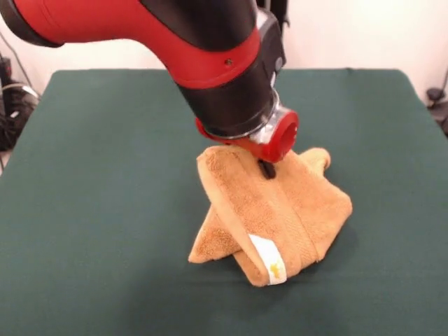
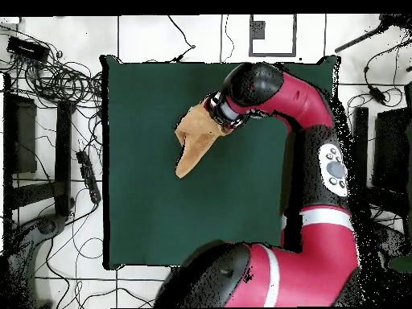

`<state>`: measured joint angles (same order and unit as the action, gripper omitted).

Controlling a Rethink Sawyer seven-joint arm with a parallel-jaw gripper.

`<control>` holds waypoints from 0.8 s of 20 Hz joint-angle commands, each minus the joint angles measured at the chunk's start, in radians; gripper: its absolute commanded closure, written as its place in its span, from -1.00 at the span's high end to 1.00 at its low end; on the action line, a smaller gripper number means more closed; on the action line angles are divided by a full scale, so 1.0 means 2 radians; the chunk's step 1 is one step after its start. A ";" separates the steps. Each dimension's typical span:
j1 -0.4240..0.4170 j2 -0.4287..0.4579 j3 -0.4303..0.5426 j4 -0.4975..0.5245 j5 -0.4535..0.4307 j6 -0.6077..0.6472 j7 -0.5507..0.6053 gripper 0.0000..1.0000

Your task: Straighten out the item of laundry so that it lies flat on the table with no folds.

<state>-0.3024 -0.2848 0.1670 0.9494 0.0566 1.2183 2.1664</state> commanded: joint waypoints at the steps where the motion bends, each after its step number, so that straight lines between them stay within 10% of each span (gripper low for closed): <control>1: 0.064 0.107 -0.078 -0.126 -0.034 0.086 0.226 -1.00; 7: 0.101 0.205 -0.121 -0.257 -0.030 0.127 0.330 -1.00; 16: 0.140 0.222 -0.116 -0.311 0.030 0.157 0.483 -1.00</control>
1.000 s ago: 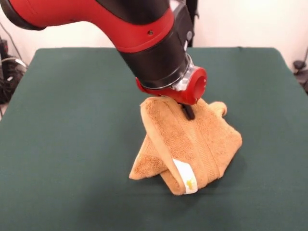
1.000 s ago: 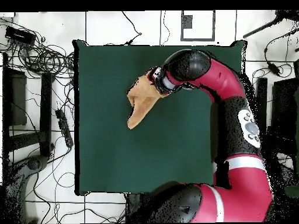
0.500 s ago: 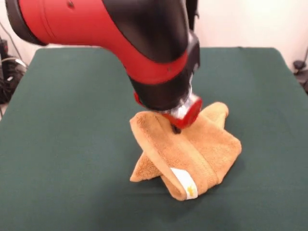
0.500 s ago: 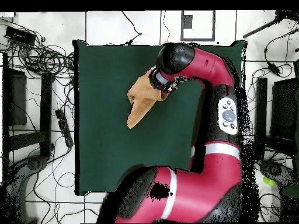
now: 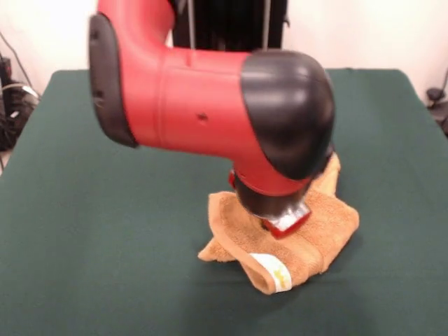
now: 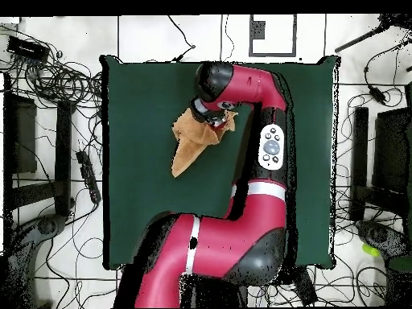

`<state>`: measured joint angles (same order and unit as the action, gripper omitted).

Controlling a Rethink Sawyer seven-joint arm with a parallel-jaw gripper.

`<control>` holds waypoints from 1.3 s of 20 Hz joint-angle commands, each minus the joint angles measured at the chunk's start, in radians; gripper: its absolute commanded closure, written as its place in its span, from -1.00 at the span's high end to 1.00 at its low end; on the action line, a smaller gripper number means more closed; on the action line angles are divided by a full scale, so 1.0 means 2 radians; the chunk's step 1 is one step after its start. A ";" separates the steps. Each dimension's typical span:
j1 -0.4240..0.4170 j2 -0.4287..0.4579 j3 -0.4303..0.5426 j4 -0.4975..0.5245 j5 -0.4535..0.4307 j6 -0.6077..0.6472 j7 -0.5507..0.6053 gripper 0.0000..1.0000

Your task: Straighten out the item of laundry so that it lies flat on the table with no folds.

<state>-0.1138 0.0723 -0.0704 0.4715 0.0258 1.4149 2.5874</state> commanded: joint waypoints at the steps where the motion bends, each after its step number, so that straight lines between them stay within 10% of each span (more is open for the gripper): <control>1: 0.048 0.048 0.006 -0.084 0.051 0.063 0.287 -1.00; 18: 0.088 0.122 -0.077 -0.193 0.134 0.114 0.375 -1.00; 26: 0.085 0.162 -0.205 -0.207 0.262 0.073 0.361 -1.00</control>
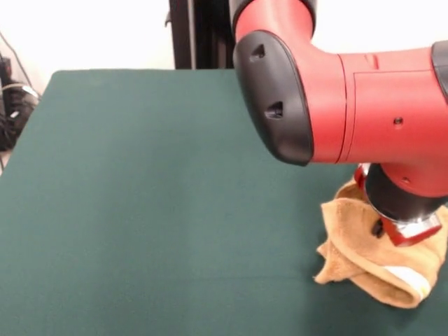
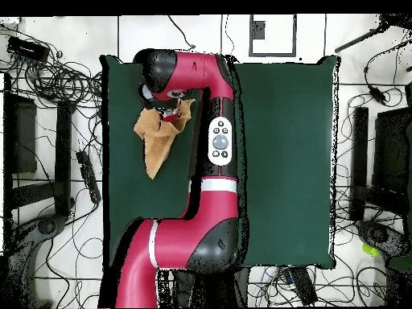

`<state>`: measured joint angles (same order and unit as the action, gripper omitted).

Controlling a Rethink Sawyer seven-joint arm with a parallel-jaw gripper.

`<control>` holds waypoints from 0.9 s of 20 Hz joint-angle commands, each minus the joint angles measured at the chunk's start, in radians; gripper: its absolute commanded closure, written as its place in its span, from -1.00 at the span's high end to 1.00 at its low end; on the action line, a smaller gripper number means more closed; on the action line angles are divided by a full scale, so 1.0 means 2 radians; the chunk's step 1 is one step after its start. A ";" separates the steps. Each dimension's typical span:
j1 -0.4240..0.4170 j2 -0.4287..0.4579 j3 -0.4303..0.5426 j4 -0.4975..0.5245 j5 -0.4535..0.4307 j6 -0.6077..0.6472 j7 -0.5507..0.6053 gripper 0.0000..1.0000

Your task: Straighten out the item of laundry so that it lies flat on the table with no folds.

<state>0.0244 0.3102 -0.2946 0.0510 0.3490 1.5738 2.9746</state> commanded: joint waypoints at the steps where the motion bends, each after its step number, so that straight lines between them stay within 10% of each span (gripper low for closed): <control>1: 0.015 0.044 -0.101 0.007 0.114 -0.016 0.144 -1.00; 10: -0.104 -0.001 0.079 0.065 -0.024 -0.053 -0.414 -1.00; 14: -0.160 0.047 0.107 -0.006 -0.030 -0.020 -0.679 -1.00; 18: -0.206 0.041 0.122 0.038 -0.002 -0.008 -0.807 -1.00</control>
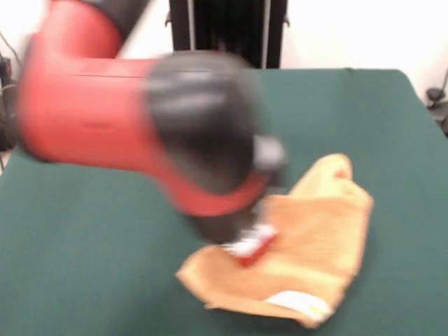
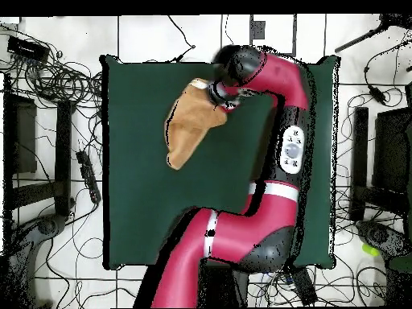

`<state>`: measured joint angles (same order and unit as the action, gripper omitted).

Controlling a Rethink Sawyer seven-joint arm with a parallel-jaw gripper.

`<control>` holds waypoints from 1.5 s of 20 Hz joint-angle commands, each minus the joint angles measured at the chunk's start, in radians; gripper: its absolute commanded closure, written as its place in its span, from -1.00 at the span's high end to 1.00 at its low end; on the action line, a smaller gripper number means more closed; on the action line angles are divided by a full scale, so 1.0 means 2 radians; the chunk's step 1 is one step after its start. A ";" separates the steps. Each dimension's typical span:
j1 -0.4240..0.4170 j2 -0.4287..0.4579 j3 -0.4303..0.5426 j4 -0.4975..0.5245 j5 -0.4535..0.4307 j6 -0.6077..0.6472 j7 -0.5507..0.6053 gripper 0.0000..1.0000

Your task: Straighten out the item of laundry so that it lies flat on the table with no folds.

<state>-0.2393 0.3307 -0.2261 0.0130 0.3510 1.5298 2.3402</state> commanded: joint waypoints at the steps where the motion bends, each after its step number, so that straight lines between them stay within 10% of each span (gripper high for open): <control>1: -0.084 0.030 0.090 0.066 0.006 0.017 -0.521 -1.00; 5: -0.108 0.028 0.065 0.080 0.009 0.035 -0.630 -1.00; 13: -0.113 0.040 0.046 0.081 0.019 0.008 -0.658 -1.00; 22: -0.074 -0.030 0.073 0.198 -0.014 -0.116 -0.354 -1.00; 30: -0.006 -0.132 0.008 0.394 -0.090 -0.299 -0.223 -1.00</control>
<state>-0.4064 0.1639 -0.2043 0.3589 0.2645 1.2033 1.4561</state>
